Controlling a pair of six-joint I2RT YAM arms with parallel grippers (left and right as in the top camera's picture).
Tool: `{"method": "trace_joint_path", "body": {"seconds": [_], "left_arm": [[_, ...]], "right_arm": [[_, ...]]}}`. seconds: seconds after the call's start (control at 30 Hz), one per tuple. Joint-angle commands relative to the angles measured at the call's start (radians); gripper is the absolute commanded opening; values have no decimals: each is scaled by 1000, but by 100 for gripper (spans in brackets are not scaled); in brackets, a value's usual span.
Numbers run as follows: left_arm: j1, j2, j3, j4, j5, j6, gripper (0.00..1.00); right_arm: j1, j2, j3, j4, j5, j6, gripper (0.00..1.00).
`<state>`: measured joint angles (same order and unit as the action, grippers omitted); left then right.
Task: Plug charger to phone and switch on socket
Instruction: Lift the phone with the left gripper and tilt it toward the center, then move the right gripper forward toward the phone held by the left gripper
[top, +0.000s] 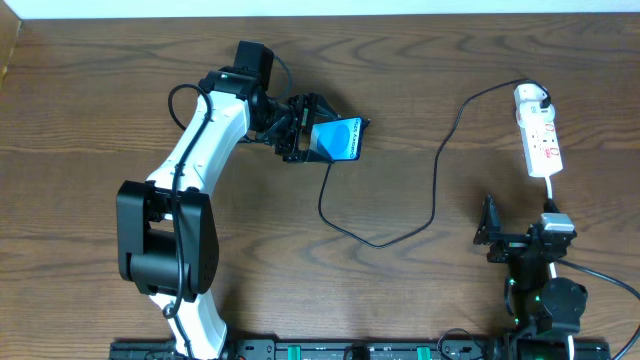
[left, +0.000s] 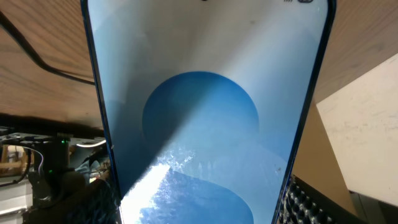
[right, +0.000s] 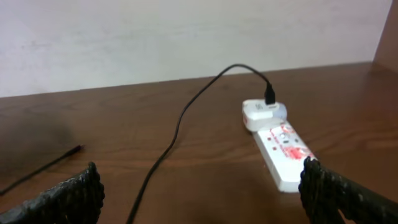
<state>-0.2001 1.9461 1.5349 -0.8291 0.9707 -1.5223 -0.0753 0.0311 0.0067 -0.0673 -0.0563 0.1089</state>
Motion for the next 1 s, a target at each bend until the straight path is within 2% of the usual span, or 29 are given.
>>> {"method": "trace_joint_path", "body": {"seconds": [0.0,0.3,0.5,0.63,0.77,0.97], "left_arm": [[0,-27,20,1,43,-10,56],[0,-27,20,1,43,-10,56],[0,-27,20,1,43,-10,56],[0,-27,20,0,43,-10,56],[0,-27,20,1,43,-10,56],[0,-27,20,0,43,-10,55]], "right_arm": [[6,49,-1,-4,-7,77,99],[6,225,29,60,-85,135,99],[6,412,154,59,-93,133,99],[5,608,291,44,-140,124,99],[4,784,431,-27,-172,88,99],[3,1039,700,-259,-238,3,99]]}}
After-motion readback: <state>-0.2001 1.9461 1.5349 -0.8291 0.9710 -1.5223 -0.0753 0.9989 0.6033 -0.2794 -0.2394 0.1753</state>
